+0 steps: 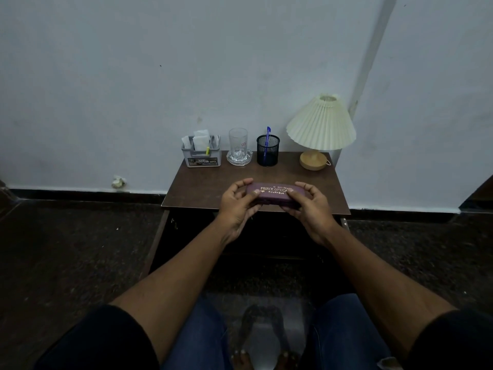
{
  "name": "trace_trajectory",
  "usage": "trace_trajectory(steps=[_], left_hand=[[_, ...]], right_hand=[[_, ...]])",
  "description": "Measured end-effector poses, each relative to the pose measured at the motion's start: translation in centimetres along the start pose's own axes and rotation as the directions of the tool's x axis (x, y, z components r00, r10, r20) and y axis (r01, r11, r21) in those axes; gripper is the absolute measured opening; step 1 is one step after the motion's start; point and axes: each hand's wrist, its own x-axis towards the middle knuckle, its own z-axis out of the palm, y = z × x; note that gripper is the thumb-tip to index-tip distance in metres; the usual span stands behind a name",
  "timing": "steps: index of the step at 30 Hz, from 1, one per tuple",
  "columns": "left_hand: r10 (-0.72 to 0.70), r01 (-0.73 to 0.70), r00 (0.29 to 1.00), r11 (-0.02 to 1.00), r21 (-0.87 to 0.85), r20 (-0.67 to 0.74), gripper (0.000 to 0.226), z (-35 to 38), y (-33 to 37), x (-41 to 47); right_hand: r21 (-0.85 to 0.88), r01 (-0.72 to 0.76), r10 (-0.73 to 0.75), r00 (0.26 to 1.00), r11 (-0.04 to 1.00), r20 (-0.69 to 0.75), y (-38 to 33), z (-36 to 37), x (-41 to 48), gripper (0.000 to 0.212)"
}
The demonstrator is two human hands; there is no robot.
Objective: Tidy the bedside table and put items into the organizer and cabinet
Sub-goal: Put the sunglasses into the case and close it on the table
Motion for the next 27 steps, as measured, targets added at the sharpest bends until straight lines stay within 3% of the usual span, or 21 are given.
trace_trajectory(steps=[4, 11, 20, 27], left_hand=[[0.009, -0.009, 0.999, 1.0, 0.002, -0.042, 0.045, 0.5, 0.0, -0.2], [0.027, -0.026, 0.997, 0.999, 0.019, -0.068, 0.043, 0.6, -0.1, 0.0], [-0.054, 0.052, 0.983, 0.999, -0.013, -0.173, 0.025, 0.1, -0.9, -0.2], [-0.125, 0.128, 0.972, 0.992, 0.004, -0.198, 0.035, -0.1, -1.8, -0.6]], right_hand=[[0.018, -0.035, 0.034, 0.999, 0.999, 0.013, 0.0, 0.1, -0.1, 0.037], [0.005, -0.003, 0.003, 1.0, 1.0, -0.002, 0.2, 0.1, 0.2, 0.041], [0.019, -0.031, 0.032, 0.999, 0.999, -0.025, 0.6, -0.4, 0.0, 0.027], [0.011, -0.059, 0.06, 0.997, 0.998, -0.052, 1.3, -1.5, 0.1, 0.047]])
